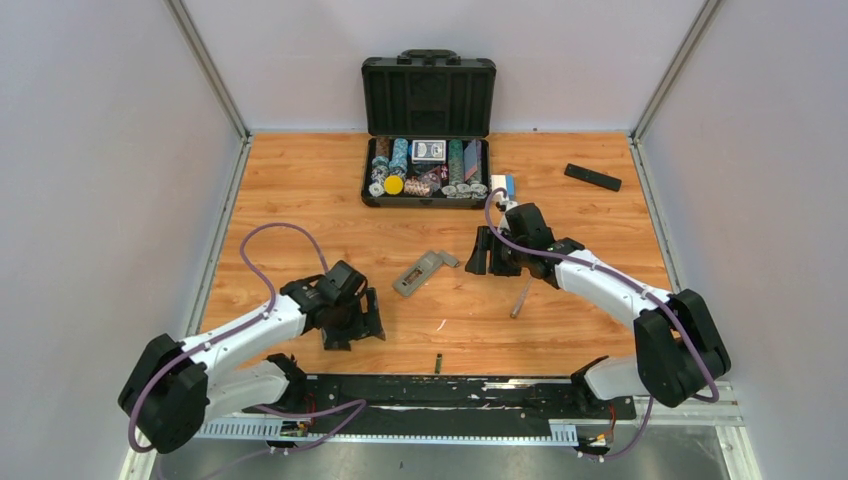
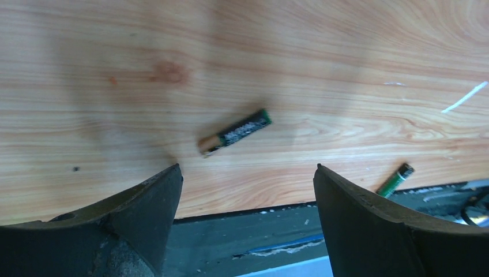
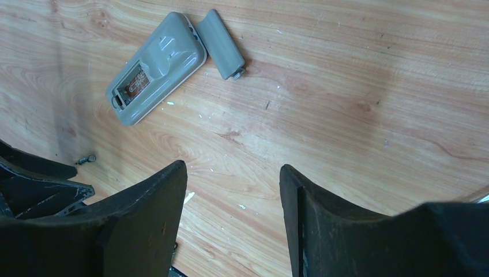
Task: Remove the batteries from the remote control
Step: Move the battery to the center of the board.
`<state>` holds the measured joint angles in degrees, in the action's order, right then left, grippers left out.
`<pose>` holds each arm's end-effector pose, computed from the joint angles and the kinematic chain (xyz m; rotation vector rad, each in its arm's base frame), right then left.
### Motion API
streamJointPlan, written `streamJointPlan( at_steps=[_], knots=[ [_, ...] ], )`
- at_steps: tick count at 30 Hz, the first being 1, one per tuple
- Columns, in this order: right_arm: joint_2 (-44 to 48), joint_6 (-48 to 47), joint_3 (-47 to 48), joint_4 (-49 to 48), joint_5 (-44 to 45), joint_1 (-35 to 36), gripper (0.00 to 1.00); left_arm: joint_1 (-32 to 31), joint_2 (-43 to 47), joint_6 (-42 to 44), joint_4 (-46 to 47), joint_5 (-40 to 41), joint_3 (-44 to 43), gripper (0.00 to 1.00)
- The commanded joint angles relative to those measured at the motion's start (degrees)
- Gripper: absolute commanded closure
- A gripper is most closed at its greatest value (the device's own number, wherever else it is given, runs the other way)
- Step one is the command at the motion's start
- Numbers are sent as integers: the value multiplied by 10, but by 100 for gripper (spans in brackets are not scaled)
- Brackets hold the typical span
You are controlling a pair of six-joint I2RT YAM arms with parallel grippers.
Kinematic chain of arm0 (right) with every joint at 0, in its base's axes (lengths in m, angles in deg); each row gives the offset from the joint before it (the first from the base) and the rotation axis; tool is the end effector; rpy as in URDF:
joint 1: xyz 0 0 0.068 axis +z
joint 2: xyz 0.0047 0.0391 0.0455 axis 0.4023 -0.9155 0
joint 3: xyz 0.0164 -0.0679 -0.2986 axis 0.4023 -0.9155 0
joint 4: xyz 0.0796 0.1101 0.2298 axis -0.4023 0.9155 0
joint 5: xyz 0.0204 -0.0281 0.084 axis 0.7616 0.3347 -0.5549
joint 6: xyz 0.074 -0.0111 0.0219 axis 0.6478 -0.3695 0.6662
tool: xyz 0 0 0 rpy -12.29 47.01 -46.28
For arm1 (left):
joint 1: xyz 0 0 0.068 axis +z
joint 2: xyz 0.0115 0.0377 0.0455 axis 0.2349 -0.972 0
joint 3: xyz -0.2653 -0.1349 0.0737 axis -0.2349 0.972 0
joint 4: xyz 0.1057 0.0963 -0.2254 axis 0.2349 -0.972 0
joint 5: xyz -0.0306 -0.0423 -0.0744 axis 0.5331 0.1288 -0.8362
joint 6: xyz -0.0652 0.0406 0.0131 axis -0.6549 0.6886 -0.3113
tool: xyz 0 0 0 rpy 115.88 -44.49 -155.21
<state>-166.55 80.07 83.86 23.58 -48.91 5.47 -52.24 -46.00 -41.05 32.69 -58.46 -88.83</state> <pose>0.2506 0.1560 0.2133 -0.1482 2.5367 0.6730 0.1245 -0.1042 0.1599 -0.4079 2.9003 -0.4071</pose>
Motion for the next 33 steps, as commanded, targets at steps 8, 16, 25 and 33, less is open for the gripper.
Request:
streamJointPlan(
  at_steps=[8,16,25,33],
  knots=[
    [20,14,-15,-20,-4,3,39,-3,-105,30,131,-45,-22,8],
    [17,15,-15,-22,-3,4,39,-8,-79,51,85,-29,-43,9],
    [0,20,-11,-32,-10,6,39,-13,56,20,-63,91,-59,6],
    [4,19,-6,-29,-10,8,39,-12,-57,60,-60,161,-112,5]
  ],
)
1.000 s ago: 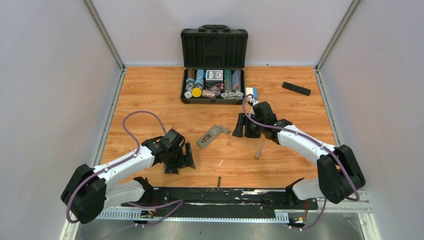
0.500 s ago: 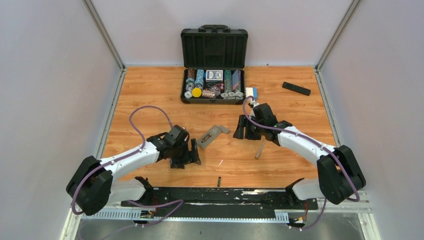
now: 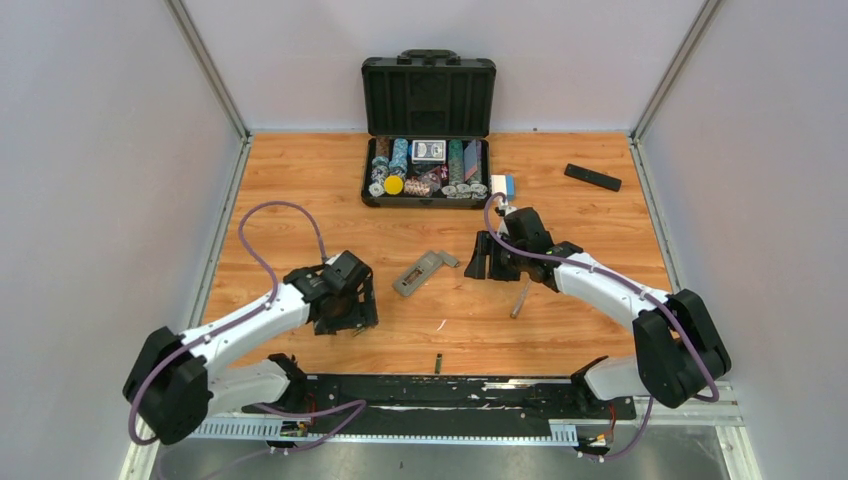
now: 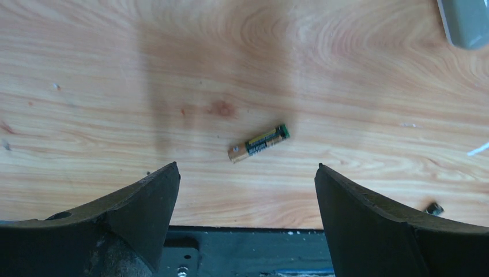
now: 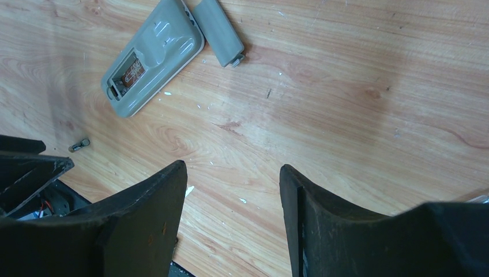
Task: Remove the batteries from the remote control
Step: Move the battery to the center of the board.
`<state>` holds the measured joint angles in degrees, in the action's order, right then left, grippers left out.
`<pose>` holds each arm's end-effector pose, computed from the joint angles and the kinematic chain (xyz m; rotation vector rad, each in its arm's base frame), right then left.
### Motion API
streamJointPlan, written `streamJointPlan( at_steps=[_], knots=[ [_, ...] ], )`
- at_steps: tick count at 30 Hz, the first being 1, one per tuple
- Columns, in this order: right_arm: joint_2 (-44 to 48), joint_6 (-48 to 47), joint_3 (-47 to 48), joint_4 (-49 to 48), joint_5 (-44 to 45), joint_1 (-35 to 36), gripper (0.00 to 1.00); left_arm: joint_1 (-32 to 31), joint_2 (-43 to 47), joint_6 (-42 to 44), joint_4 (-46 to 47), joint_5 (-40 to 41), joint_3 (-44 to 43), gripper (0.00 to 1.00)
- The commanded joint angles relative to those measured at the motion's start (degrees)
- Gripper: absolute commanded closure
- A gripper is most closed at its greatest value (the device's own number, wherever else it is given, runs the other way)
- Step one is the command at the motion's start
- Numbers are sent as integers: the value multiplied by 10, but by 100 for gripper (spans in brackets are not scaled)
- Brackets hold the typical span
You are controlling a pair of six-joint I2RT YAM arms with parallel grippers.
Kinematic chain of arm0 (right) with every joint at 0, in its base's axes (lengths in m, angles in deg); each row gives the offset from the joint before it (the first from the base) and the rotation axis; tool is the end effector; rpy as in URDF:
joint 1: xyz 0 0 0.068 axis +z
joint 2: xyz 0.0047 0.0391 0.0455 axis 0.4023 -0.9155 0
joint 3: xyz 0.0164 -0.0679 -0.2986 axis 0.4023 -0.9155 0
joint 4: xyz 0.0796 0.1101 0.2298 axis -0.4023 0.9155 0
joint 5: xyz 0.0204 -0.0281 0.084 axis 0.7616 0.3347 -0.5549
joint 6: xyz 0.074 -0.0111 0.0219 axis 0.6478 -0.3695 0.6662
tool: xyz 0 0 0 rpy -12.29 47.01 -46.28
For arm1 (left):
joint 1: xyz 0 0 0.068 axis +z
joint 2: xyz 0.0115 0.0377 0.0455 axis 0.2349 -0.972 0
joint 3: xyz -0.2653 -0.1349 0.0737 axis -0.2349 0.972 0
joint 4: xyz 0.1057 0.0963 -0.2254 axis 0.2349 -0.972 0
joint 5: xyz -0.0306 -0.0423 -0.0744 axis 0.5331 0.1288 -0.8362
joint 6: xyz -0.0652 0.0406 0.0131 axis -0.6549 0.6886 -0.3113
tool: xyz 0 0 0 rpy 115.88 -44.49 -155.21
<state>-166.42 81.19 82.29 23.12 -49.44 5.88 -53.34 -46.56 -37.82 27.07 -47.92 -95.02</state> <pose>0.2450 0.1559 0.2056 -0.1353 2.5609 0.6870 0.1372 -0.1030 0.1862 -0.3289 2.7941 -0.2058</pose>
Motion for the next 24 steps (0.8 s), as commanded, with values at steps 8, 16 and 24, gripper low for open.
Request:
streamJointPlan(
  at_steps=[8,16,24],
  knots=[
    [5,5,11,-16,0,4,39,-1,-128,44,54,1,-60,5],
    [5,5,8,-16,0,4,39,-1,-95,22,104,-57,-5,5],
    [10,7,4,-16,2,4,39,-2,-86,12,142,-83,18,5]
  ],
)
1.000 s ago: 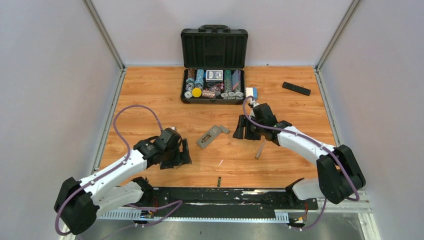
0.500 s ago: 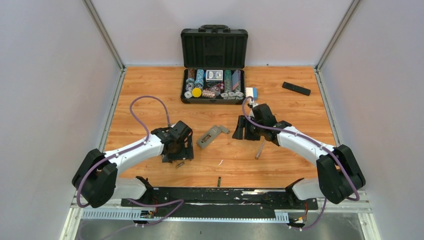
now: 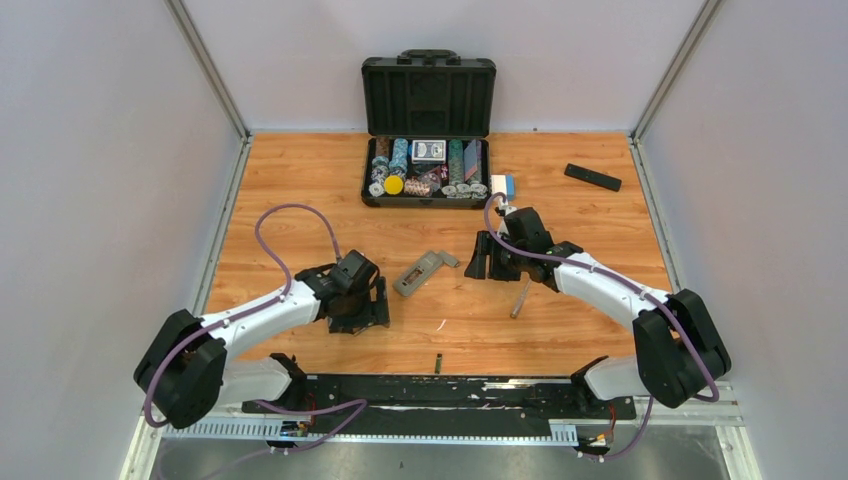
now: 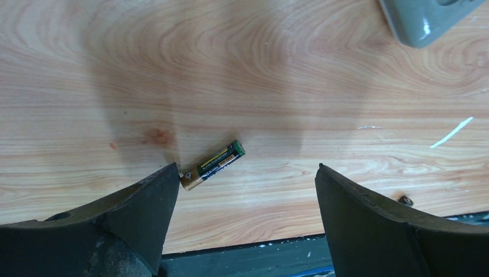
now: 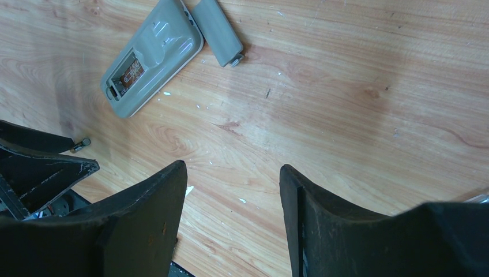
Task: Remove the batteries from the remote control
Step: Move the battery to the center of the board, then move the remote control to the center of the board.
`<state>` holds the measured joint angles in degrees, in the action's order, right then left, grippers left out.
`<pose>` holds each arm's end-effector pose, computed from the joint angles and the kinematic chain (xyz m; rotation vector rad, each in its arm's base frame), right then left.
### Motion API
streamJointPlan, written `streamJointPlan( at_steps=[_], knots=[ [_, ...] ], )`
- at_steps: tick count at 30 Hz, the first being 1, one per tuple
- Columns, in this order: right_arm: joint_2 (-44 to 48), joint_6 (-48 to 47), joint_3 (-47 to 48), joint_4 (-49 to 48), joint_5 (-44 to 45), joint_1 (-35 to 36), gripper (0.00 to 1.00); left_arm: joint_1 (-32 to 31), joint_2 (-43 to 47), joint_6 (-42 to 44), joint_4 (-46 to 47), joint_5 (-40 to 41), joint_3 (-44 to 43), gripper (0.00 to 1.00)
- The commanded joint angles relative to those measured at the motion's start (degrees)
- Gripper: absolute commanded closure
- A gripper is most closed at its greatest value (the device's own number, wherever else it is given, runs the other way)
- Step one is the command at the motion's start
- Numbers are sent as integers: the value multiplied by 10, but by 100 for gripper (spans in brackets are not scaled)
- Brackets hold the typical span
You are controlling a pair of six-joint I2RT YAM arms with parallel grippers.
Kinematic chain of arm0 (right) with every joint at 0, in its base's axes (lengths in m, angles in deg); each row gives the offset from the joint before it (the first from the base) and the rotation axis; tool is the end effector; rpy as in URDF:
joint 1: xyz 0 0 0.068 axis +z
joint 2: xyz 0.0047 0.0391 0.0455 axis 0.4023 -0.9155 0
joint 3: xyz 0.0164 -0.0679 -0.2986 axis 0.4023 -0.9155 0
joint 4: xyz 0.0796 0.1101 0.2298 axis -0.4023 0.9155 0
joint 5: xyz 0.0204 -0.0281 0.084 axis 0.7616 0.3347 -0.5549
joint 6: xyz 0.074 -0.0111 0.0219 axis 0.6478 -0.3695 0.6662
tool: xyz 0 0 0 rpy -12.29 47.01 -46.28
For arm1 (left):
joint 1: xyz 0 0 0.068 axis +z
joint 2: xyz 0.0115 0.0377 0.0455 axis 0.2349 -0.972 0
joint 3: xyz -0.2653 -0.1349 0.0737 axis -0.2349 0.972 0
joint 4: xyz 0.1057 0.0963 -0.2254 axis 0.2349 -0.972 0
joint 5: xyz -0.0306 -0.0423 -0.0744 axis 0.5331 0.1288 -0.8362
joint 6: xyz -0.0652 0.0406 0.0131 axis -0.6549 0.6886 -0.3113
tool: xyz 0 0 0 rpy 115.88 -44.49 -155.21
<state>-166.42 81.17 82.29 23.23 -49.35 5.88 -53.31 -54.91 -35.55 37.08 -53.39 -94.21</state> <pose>0.2449 0.1557 0.2055 -0.1349 2.5625 0.6842 0.1559 -0.1266 0.1654 -0.2564 2.8455 -0.3121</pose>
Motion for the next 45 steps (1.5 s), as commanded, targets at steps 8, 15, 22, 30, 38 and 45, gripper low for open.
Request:
streamJointPlan(
  at_steps=[8,15,22,30,38,45],
  knots=[
    [16,4,3,-14,9,4,39,-2,-7,-38,119,-102,20,6],
    [29,-19,33,21,71,3,39,-2,-26,-18,108,-93,-9,6],
    [53,-38,99,78,244,-61,25,-2,22,20,59,-24,-35,2],
    [-9,62,192,98,318,-234,16,-2,30,55,40,13,-75,0],
    [-194,147,372,173,308,-356,16,-2,33,78,36,22,-90,0],
    [-347,235,528,230,265,-411,17,-2,46,77,32,24,-84,0]
  ],
)
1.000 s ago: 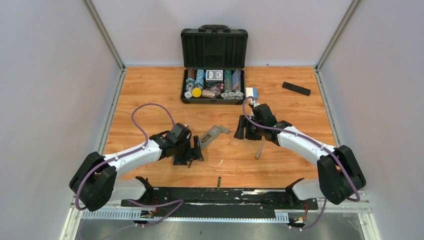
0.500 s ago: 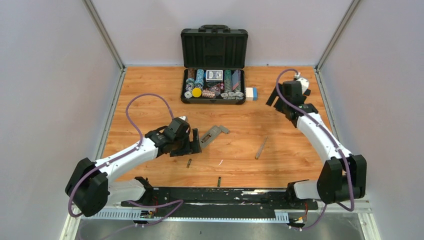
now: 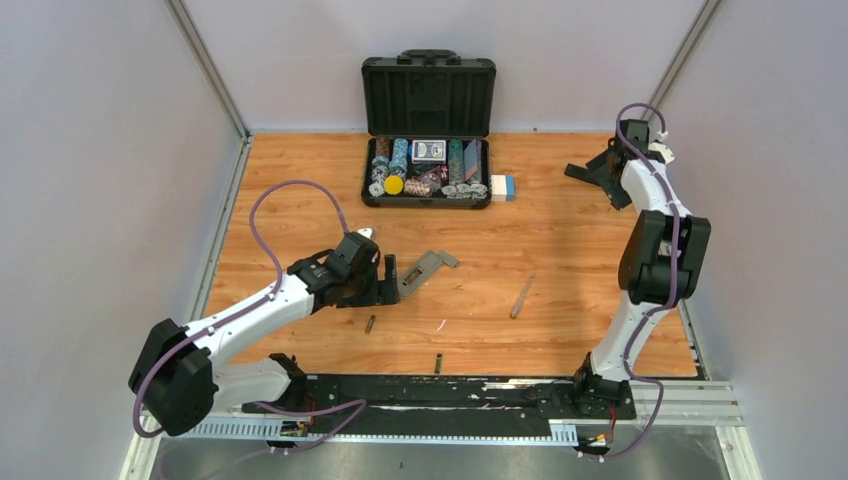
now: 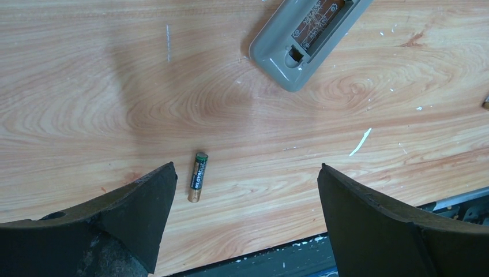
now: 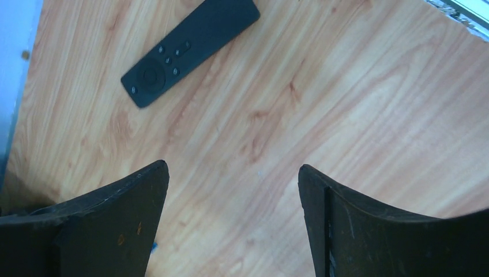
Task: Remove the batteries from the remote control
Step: Move the remote control to the center of the board.
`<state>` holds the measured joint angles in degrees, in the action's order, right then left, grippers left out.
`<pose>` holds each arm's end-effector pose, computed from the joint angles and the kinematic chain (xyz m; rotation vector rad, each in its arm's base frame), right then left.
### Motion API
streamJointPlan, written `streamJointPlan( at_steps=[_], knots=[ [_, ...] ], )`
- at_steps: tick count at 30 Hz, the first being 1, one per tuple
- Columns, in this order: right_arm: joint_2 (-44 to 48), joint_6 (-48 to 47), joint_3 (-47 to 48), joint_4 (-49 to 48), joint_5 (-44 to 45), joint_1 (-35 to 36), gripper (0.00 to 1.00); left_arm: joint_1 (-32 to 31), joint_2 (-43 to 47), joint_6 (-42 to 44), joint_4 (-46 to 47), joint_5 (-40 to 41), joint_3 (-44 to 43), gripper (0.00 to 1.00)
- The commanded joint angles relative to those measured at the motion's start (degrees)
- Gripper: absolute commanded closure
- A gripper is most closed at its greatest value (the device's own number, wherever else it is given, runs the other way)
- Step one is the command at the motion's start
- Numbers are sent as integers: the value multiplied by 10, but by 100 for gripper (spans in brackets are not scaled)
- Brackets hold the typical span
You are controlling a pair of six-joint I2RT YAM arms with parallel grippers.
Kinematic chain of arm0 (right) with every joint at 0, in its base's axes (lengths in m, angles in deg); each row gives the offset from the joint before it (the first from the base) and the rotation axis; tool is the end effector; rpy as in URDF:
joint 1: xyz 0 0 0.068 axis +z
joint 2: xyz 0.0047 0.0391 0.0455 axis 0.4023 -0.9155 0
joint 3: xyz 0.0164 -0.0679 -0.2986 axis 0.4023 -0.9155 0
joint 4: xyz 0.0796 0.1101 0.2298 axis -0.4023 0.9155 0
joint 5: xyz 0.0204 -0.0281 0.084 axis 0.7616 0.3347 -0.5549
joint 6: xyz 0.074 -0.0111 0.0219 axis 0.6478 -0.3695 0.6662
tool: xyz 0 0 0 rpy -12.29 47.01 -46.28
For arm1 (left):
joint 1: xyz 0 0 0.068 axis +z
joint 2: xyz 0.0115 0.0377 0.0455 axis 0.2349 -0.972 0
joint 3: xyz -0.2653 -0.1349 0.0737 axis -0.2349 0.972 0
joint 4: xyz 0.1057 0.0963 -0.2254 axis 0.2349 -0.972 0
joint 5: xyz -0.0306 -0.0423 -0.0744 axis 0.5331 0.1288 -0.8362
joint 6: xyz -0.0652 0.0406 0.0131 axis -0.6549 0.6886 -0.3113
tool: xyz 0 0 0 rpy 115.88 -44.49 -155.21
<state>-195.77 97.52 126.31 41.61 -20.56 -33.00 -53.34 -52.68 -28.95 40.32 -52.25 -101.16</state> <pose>0.4400 -0.0908 0.2557 1.2158 2.1558 -0.0994 0.1787 -0.1440 0.2139 -0.0977 2.6492 -0.4491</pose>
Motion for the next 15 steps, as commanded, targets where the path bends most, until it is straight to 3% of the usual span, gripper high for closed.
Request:
streamJointPlan(
  at_steps=[1,7,15],
  knots=[
    [-81,86,109,56,-31,-28,17,-1,28,11,-1,16,-12,0],
    [-184,76,249,93,-39,-36,19,-1,42,15,-11,41,-8,0],
    [-234,105,301,97,-18,-37,21,2,21,26,-25,53,-27,0]
  ],
)
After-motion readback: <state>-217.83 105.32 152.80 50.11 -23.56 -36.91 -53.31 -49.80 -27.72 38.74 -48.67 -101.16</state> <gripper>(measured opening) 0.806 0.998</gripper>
